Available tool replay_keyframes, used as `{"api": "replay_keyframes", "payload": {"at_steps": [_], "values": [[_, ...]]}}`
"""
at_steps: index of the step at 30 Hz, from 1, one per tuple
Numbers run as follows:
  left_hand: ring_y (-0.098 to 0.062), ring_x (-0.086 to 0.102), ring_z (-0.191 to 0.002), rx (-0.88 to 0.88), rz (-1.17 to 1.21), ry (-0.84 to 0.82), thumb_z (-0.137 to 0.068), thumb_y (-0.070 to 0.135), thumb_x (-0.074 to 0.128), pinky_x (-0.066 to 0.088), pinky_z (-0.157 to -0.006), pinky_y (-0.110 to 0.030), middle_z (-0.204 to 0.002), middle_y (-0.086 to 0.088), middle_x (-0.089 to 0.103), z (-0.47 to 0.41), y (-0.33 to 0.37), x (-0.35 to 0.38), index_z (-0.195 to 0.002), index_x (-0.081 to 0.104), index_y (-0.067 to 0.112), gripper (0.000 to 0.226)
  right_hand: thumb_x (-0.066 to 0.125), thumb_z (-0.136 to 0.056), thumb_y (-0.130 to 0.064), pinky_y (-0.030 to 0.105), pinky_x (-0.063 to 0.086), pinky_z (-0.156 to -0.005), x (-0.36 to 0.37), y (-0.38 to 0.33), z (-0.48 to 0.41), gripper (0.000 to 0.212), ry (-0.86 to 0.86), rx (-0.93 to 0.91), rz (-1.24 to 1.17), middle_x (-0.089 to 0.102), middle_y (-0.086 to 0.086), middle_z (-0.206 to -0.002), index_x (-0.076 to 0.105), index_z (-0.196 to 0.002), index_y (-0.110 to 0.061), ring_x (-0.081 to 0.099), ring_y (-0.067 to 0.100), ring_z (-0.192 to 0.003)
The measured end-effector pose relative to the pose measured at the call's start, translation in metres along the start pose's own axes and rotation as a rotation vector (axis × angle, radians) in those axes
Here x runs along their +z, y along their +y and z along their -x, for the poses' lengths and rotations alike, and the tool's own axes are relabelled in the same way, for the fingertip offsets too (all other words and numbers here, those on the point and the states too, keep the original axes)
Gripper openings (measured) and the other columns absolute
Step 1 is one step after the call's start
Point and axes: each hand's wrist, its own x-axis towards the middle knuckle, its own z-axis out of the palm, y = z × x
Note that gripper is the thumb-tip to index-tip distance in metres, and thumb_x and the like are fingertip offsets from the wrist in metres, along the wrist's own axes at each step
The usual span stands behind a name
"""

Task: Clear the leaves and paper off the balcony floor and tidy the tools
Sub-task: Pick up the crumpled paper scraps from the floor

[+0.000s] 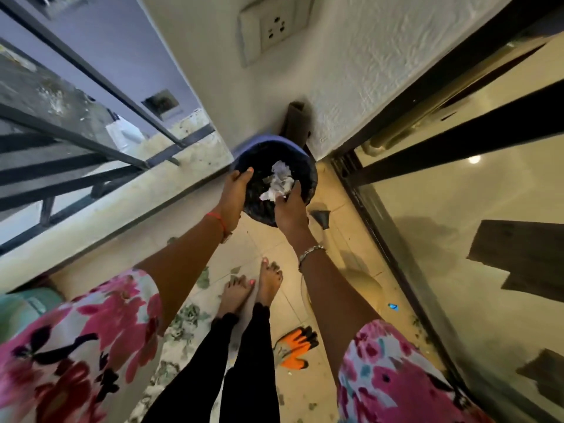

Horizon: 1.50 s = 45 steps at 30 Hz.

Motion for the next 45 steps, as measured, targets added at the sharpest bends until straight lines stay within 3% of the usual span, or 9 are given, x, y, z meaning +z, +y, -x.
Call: {"api": "replay_keyframes", "payload": {"at_steps": [7,15,19,23,26,35,39,42,45], "values": [[-0.019,0.048,-0.098,0.128,-0.282,-0.101,-0.098,0.029,0.046,0.035,-0.083,-0.03,-0.104,-0.005,0.054,0.03,0.018,-0.011,-0.089,0.054,0.018,0.017,0.038,-0.099,-0.005,0.028,0.03,-0.096,-0.033,-0.023,0.044,0.045,-0.017,-0.063,0.171,0.041,0.021,-0.142,0.029,-0.142,0.002,0.039,0.033,-0.131],[-0.024,0.054,-0.091,0.433,-0.656,-0.327,-0.1,0.024,0.043,0.042,-0.089,-0.04,-0.097,-0.015,0.059,0.14,0.07,0.022,-0.1,0.058,0.005,0.024,0.041,-0.097,-0.008,0.031,0.034,-0.086,-0.126,-0.069,0.161,0.028,0.105,-0.136,0.388,0.056,0.022,-0.122,0.055,-0.117,0.007,0.049,0.037,-0.117],[-0.022,0.047,-0.075,0.566,-0.785,-0.459,-0.099,0.021,0.044,0.036,-0.071,-0.032,-0.081,-0.018,0.054,0.218,0.075,0.046,-0.093,0.056,0.0,0.025,0.041,-0.096,-0.01,0.032,0.038,-0.084,-0.157,-0.066,0.23,0.029,0.217,-0.125,0.391,0.06,0.021,-0.119,0.061,-0.111,0.004,0.053,0.036,-0.113],[-0.029,0.056,-0.089,0.733,-1.038,-0.595,-0.099,0.017,0.045,0.039,-0.077,-0.036,-0.102,-0.027,0.063,0.295,0.052,0.072,-0.093,0.062,-0.002,0.026,0.041,-0.097,-0.014,0.035,0.038,-0.087,-0.182,-0.032,0.312,0.031,0.282,-0.067,0.347,0.059,0.023,-0.122,0.059,-0.116,0.003,0.053,0.037,-0.114],[-0.031,0.06,-0.101,0.804,-1.226,-0.737,-0.098,0.016,0.046,0.038,-0.079,-0.034,-0.105,-0.024,0.065,0.347,0.011,0.099,-0.1,0.064,-0.008,0.03,0.043,-0.096,-0.01,0.036,0.038,-0.09,-0.198,0.015,0.38,0.031,0.382,-0.019,0.243,0.059,0.026,-0.122,0.059,-0.116,0.007,0.053,0.038,-0.114],[-0.032,0.062,-0.091,1.018,-1.631,-1.233,-0.101,0.025,0.04,0.042,-0.075,-0.037,-0.096,-0.027,0.065,0.537,-0.204,0.191,-0.092,0.063,-0.006,0.04,0.049,-0.094,-0.014,0.034,0.04,-0.081,-0.212,0.263,0.618,0.026,0.73,0.354,-0.143,0.061,0.025,-0.114,0.06,-0.107,0.006,0.055,0.035,-0.107],[-0.031,0.061,-0.1,1.081,-1.718,-1.476,-0.101,0.024,0.04,0.043,-0.083,-0.037,-0.102,-0.022,0.064,0.627,-0.33,0.207,-0.109,0.061,-0.006,0.038,0.048,-0.091,-0.006,0.04,0.039,-0.075,-0.186,0.374,0.736,0.018,0.851,0.49,-0.276,0.062,0.025,-0.088,0.061,-0.086,0.006,0.055,0.037,-0.088],[-0.03,0.059,-0.098,1.11,-1.781,-1.657,-0.101,0.024,0.039,0.04,-0.077,-0.035,-0.098,-0.022,0.062,0.693,-0.416,0.195,-0.101,0.063,-0.004,0.037,0.045,-0.093,-0.004,0.036,0.035,-0.088,-0.148,0.438,0.819,0.022,0.965,0.613,-0.381,0.058,0.03,-0.116,0.061,-0.1,0.009,0.053,0.039,-0.111],[-0.037,0.061,-0.098,1.041,-1.864,-1.821,-0.101,0.025,0.039,0.042,-0.075,-0.035,-0.102,-0.026,0.065,0.748,-0.489,0.178,-0.102,0.063,-0.008,0.041,0.049,-0.093,-0.007,0.038,0.039,-0.08,-0.108,0.485,0.885,0.026,1.082,0.74,-0.502,0.061,0.032,-0.109,0.062,-0.101,0.014,0.056,0.041,-0.105]]}}
